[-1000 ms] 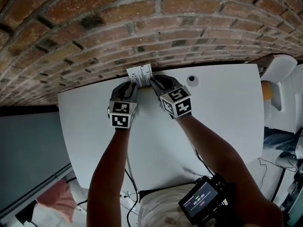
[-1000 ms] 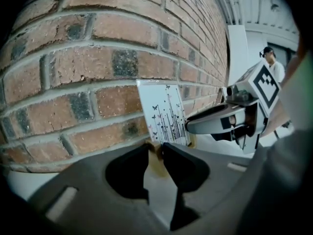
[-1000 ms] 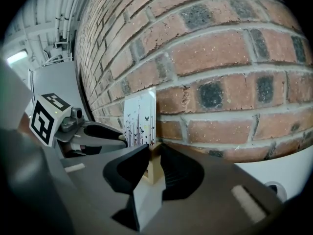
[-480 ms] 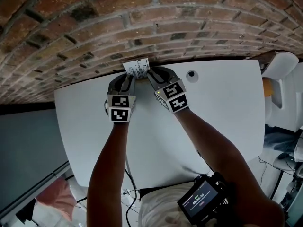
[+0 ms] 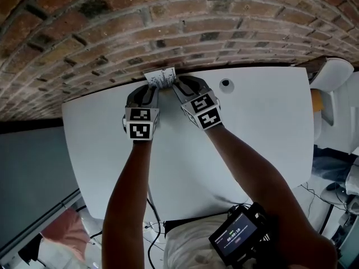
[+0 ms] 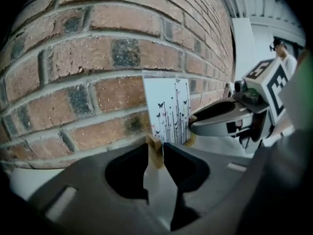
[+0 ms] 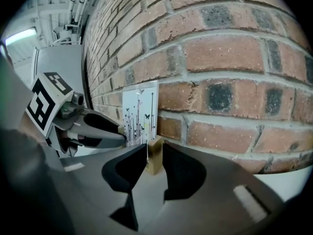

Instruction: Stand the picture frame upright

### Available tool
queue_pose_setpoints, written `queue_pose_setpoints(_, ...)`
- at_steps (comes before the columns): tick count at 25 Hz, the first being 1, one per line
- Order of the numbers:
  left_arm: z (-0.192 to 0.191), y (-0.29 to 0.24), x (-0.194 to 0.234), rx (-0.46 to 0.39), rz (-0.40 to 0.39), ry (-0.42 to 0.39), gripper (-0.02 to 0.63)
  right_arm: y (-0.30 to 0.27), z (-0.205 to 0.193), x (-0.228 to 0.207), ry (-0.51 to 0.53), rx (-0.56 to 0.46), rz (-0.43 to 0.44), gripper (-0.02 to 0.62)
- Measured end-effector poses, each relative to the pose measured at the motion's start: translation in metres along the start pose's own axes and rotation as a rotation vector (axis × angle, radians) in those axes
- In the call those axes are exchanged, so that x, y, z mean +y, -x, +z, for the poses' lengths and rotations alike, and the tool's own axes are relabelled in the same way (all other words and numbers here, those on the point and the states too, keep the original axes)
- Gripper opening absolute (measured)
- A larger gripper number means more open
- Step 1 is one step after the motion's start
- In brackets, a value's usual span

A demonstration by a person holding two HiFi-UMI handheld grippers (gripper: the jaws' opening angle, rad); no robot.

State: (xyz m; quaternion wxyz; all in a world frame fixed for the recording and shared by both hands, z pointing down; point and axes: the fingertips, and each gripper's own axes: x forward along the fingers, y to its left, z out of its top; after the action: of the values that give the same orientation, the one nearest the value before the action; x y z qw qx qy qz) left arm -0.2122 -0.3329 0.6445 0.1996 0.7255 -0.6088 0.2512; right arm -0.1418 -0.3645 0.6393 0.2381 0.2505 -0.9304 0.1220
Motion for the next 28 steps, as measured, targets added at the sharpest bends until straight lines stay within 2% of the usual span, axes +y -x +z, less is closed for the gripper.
queue_pose_setpoints(7,-0.006,0.016,0.004,-0.012,-0.01,0.066,0.105,0.013,0.006,-0.002,-0.053,-0.039,-0.005,0.104)
queue_pose_setpoints(13,-0.015,0.052,-0.007,-0.03,-0.005,0.12,0.103,0.039,0.01,0.014,-0.054,-0.057,0.006,0.038)
queue_pose_setpoints(20,-0.012,0.118,-0.029,-0.131,-0.009,0.159,0.051,0.087,0.008,0.04,-0.078,-0.076,-0.015,0.008)
queue_pose_setpoints(28,-0.022,0.194,-0.074,-0.178,-0.114,0.145,0.019,0.149,0.022,0.089,-0.065,-0.122,-0.012,0.008)
